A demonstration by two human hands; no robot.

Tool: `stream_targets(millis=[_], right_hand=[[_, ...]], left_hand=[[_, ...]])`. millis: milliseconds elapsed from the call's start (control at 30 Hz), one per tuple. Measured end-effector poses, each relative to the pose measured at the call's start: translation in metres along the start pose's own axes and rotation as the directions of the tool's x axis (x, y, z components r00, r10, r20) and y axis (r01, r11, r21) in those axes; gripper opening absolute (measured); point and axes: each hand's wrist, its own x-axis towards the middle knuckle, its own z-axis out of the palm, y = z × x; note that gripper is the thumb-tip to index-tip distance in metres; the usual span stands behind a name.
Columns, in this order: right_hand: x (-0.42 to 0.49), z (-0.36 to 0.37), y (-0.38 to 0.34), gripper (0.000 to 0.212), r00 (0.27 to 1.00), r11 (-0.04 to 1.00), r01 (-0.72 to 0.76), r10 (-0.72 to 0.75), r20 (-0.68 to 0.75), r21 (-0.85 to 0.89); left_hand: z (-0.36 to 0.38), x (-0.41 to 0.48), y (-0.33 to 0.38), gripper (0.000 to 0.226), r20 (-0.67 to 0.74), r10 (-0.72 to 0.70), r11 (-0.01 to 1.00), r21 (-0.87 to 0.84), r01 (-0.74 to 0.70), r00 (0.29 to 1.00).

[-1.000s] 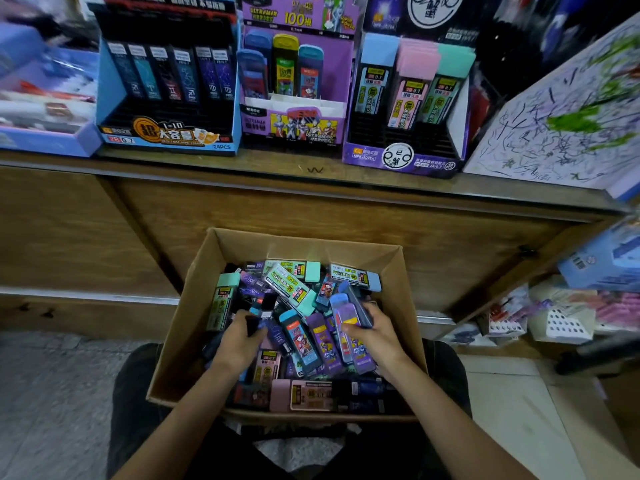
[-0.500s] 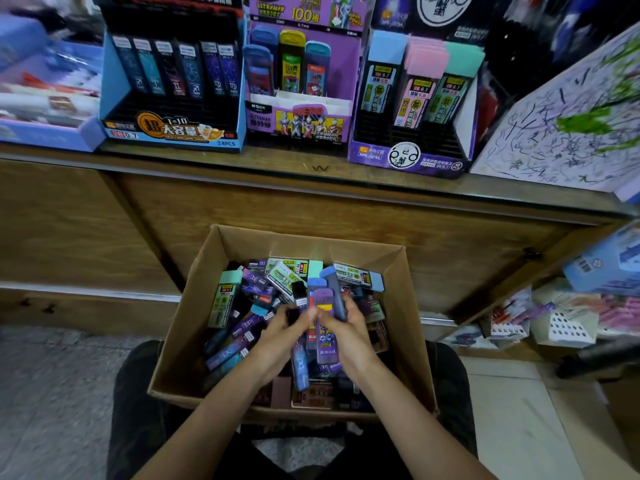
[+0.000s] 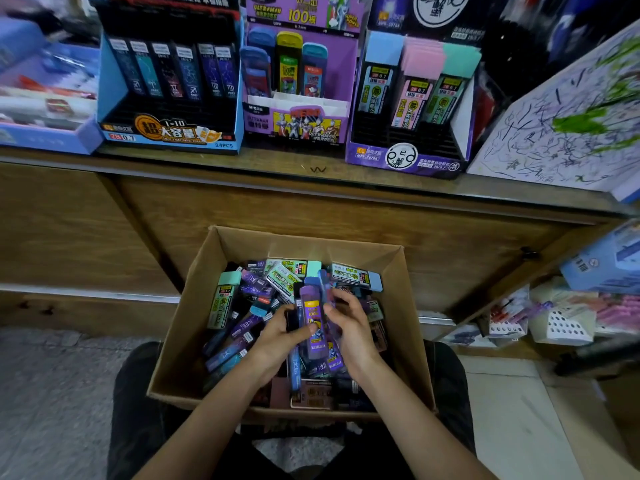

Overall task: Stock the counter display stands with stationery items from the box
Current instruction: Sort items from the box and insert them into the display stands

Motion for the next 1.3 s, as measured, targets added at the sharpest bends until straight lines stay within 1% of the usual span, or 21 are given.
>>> stream_targets(millis=[33,100,200,233,300,367,433,533,567,667,767,900,967,1067,1133,1200,1233,1300], right_hand=[[-0.002,-0.002,-0.003,0.028,1.000,0.999,0.015,-0.015,0.001,-0.032],[-0.005,-0.003,-0.011,0.028,0.999,0.996,0.036,-0.035,0.010,-0.083],[-0.010,-0.002,-0.029,0.026,0.995,0.994,0.073,-0.067,0.071,-0.085],[-0.012,0.000,-0.038,0.027,0.992,0.993,0.093,-0.085,0.093,-0.078],[-0.014,0.006,-0.057,0.026,0.982,0.988,0.138,-0.127,0.143,-0.067],[-0.016,0.015,-0.077,0.019,0.971,0.980,0.185,-0.170,0.171,-0.076],[-0.017,0.024,-0.096,0.012,0.963,0.973,0.213,-0.193,0.190,-0.089],[-0.019,0.038,-0.120,0.017,0.960,0.983,0.180,-0.171,0.222,-0.021],[-0.020,0.043,-0.127,0.018,0.959,0.984,0.180,-0.173,0.224,-0.010],[-0.020,0.058,-0.149,0.017,0.948,0.966,0.247,-0.224,0.227,-0.078],[-0.015,0.072,-0.176,0.015,0.927,0.940,0.322,-0.288,0.242,-0.115],[-0.006,0.090,-0.210,0.006,0.871,0.874,0.453,-0.390,0.297,-0.179],[-0.001,0.100,-0.229,0.004,0.851,0.836,0.498,-0.421,0.314,-0.229],[0.012,0.115,-0.262,0.005,0.800,0.766,0.586,-0.498,0.335,-0.262],[0.021,0.126,-0.286,0.008,0.781,0.743,0.617,-0.534,0.323,-0.262],[0.031,0.136,-0.305,0.013,0.764,0.715,0.642,-0.568,0.305,-0.278],[0.036,0.139,-0.314,0.017,0.745,0.673,0.667,-0.602,0.286,-0.319],[0.046,0.142,-0.329,0.022,0.691,0.560,0.706,-0.678,0.251,-0.434]], left_hand=[[0.000,-0.001,0.002,0.035,-0.009,0.016,1.000,-0.013,-0.016,1.000],[0.000,-0.002,0.009,0.032,-0.036,0.036,0.998,-0.043,-0.038,0.999],[-0.002,-0.004,0.026,0.024,-0.052,0.062,0.995,-0.074,-0.065,0.997],[-0.003,-0.005,0.034,0.026,-0.042,0.078,0.994,-0.067,-0.081,0.996],[-0.005,-0.008,0.051,0.036,-0.003,0.115,0.991,-0.062,-0.115,0.993],[-0.006,-0.009,0.067,0.039,0.011,0.155,0.986,-0.066,-0.154,0.988],[-0.005,-0.010,0.083,0.029,-0.016,0.195,0.978,-0.077,-0.196,0.981],[-0.006,-0.013,0.105,0.023,-0.029,0.260,0.961,-0.096,-0.261,0.965],[-0.006,-0.016,0.112,0.023,-0.025,0.275,0.956,-0.103,-0.276,0.961],[-0.011,-0.022,0.138,0.026,-0.025,0.317,0.941,-0.113,-0.318,0.948],[-0.022,-0.024,0.164,0.038,-0.020,0.361,0.927,-0.099,-0.361,0.932],[-0.036,-0.021,0.195,0.046,-0.047,0.410,0.909,-0.057,-0.412,0.911],[-0.042,-0.017,0.209,0.046,-0.080,0.446,0.889,-0.079,-0.452,0.891],[-0.054,-0.013,0.229,0.042,-0.101,0.467,0.876,-0.083,-0.475,0.879],[-0.064,-0.012,0.239,0.036,-0.113,0.473,0.873,-0.069,-0.482,0.874],[-0.072,-0.012,0.246,0.037,-0.124,0.476,0.873,-0.049,-0.485,0.870],[-0.075,-0.012,0.249,0.038,-0.133,0.477,0.873,-0.044,-0.486,0.869],[-0.081,-0.012,0.252,0.041,-0.145,0.477,0.872,-0.041,-0.487,0.867]])
